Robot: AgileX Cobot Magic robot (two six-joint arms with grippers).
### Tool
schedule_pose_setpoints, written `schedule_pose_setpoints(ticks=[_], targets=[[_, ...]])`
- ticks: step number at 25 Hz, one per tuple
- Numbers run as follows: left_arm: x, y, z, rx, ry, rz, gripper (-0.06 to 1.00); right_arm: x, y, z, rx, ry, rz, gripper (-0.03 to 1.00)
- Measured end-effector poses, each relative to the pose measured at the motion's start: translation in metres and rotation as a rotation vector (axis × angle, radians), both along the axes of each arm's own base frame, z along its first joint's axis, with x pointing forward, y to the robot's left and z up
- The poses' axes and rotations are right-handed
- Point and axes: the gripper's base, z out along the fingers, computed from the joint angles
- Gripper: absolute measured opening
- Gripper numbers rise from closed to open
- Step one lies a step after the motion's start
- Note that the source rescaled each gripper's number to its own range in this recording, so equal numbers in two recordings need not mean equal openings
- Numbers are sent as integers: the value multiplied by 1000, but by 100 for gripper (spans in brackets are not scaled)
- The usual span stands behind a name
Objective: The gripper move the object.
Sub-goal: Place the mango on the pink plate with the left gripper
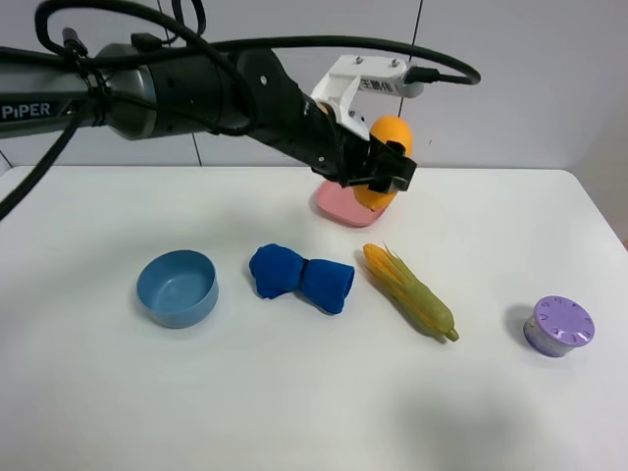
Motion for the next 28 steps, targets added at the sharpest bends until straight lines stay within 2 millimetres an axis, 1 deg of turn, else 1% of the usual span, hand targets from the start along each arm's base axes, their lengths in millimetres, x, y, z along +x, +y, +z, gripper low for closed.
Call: schedule_pose_setpoints(ticks=[3, 5, 7, 12, 16, 19, 22, 28], targets=[[12, 0, 12, 54, -64, -34, 1, 0, 0, 0, 0, 0, 0, 100], [20, 0, 14, 117, -112, -62, 1, 0, 0, 0, 0, 0, 0, 100], [27, 0, 9, 204, -167, -92, 1, 0, 0, 0, 0, 0, 0, 100], [44, 2, -14, 484, -351, -229, 1, 0, 0, 0, 0, 0, 0, 100], [54, -1, -32, 622, -502, -356, 1, 0, 0, 0, 0, 0, 0, 100], [60, -6, -40, 641, -604, -404, 1, 0, 0, 0, 0, 0, 0, 100], [64, -12, -46, 618, -668, -404, 1, 0, 0, 0, 0, 0, 0, 100], [76, -23, -61, 589, -723, -393, 1, 0, 0, 0, 0, 0, 0, 100]])
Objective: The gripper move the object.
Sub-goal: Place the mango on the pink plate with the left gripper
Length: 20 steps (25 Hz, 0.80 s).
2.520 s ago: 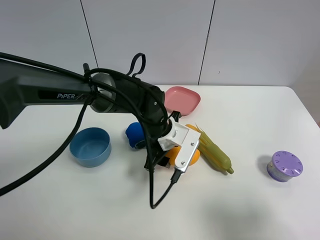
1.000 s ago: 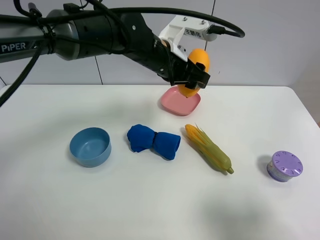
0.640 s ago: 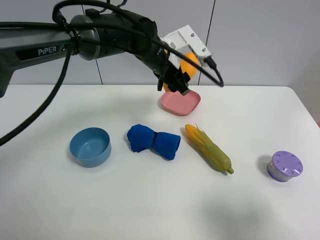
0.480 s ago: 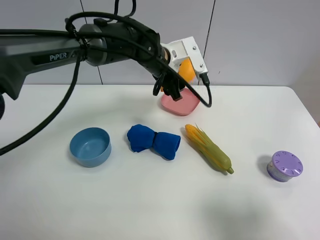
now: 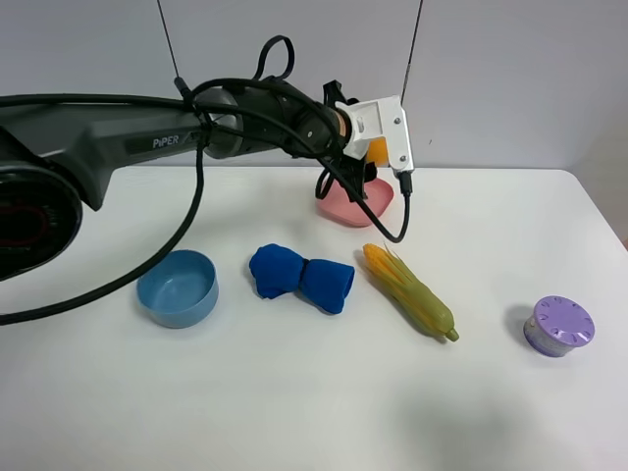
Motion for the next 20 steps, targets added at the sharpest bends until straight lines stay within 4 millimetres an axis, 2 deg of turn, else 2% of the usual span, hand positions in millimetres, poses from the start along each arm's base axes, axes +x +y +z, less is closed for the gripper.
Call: schedule_pose_setpoints(ticks=[5, 10, 15, 20], targets=[[18, -15, -15, -24, -28, -2, 1, 0, 0, 0, 0, 0, 0, 100], [34, -21, -37, -30, -33, 10, 1, 0, 0, 0, 0, 0, 0, 100], [45, -10, -58, -62, 57, 84, 1, 0, 0, 0, 0, 0, 0, 100], [53, 6, -67, -127, 175, 202, 1, 0, 0, 0, 0, 0, 0, 100]])
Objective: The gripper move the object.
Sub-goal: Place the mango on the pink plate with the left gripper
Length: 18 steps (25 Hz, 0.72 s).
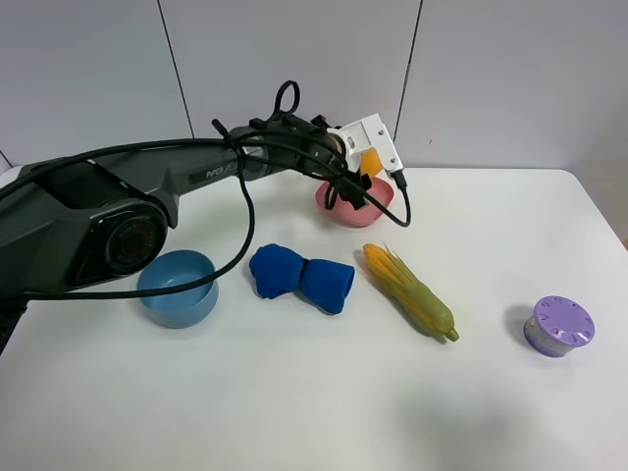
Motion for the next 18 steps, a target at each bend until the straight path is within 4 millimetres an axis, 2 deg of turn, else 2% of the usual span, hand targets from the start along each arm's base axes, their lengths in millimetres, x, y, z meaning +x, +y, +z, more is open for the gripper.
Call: schedule_pose_setpoints(ticks=[18], targets=[[-5, 6, -9, 21, 137, 63, 1, 0, 0, 0, 0, 0, 0, 100]])
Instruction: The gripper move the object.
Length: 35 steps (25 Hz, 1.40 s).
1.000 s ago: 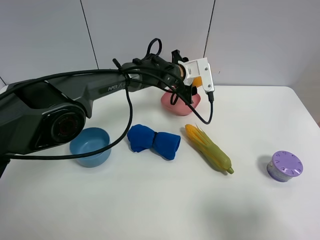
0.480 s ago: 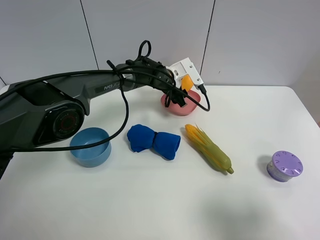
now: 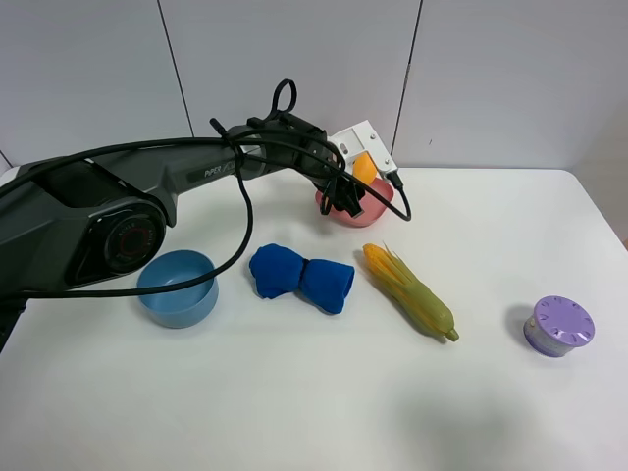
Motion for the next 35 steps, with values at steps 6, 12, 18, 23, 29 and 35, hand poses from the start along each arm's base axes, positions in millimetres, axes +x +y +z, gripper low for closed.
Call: schedule_pose_setpoints(ticks=[6, 12, 18, 23, 29, 35], targets=[[0, 0, 0, -1, -1, 0, 7, 0, 0, 0, 0, 0, 0, 100], [1, -1, 2, -17, -15, 3, 77, 0, 0, 0, 0, 0, 0, 100], [1, -1, 1, -42, 12, 39, 81, 0, 0, 0, 0, 0, 0, 100], [-9, 2, 23, -85, 132, 160, 82, 0, 0, 0, 0, 0, 0, 100], [-38, -3, 103, -153, 174, 218, 82, 0, 0, 0, 0, 0, 0, 100], [-83, 1, 190, -204, 182, 220, 82, 0, 0, 0, 0, 0, 0, 100]])
